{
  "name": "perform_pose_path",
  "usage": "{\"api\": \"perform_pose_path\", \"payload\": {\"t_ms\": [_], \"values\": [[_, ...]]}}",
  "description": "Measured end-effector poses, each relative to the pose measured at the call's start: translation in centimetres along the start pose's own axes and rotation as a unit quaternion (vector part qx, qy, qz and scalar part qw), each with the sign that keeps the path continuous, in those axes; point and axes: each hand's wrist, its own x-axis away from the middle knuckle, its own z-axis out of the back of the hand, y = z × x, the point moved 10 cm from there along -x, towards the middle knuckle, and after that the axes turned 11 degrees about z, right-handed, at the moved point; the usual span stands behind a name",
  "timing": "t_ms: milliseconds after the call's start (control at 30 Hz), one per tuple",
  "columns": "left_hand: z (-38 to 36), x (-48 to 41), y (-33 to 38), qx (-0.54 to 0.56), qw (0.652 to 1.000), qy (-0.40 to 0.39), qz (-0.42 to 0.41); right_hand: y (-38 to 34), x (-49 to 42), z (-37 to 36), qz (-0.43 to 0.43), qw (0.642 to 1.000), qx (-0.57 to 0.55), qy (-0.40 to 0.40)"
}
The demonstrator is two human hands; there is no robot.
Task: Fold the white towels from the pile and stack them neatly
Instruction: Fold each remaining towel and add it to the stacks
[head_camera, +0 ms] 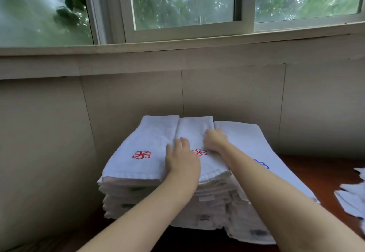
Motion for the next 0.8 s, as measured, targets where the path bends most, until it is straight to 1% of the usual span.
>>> {"api": "perform_pose_path", "payload": {"t_ms": [33,67,133,200,300,367,400,467,500,567,667,733,800], "values": [[-0.3,0.5,0.8,0.005,1.000,0.013,-0.028,-0.8,0.5,-0.2,0.021,0.998,0.056,-0.027],[-0.9,1.0,1.2,0.031,0.999,0.006,-0.041,-1.6,1.1,-0.9,0.046,0.993,0.085,-0.065],[-2.3,1.8,0.9,0.082,0.995,-0.028,-0.043,-3.4,3.7,-2.0,0.096,0.982,0.088,-0.134],[-3.0,2.8,0.2,0.101,0.994,-0.024,-0.038,-4.4,6.6,-1.7,0.124,0.978,0.063,-0.156],[-3.4,5.0,-0.4,0.089,0.995,-0.008,-0.033,-4.8,12.0,-0.2,0.127,0.978,-0.009,-0.163],[-3.5,7.0,-0.4,0.068,0.997,-0.001,-0.039,-4.1,16.1,1.3,0.114,0.976,-0.076,-0.166],[-3.5,8.1,-0.3,0.056,0.998,0.003,-0.042,-3.5,18.3,2.1,0.103,0.972,-0.127,-0.170],[-3.3,10.2,0.2,0.051,0.998,0.001,-0.047,-1.9,23.4,4.1,0.071,0.950,-0.238,-0.191],[-3.3,11.2,0.6,0.060,0.997,-0.006,-0.050,-1.0,25.9,5.2,0.063,0.941,-0.269,-0.194],[-3.3,13.4,2.1,0.080,0.994,-0.030,-0.062,1.7,30.5,7.5,0.049,0.940,-0.294,-0.168],[-3.4,16.8,6.0,0.111,0.985,-0.066,-0.116,8.0,36.4,10.1,-0.043,0.935,-0.343,-0.074],[-3.1,19.3,9.5,0.132,0.974,-0.090,-0.159,13.0,40.3,11.3,-0.126,0.932,-0.340,0.026],[-2.7,21.7,13.4,0.156,0.960,-0.113,-0.204,18.0,44.4,12.8,-0.207,0.925,-0.278,0.152]]}}
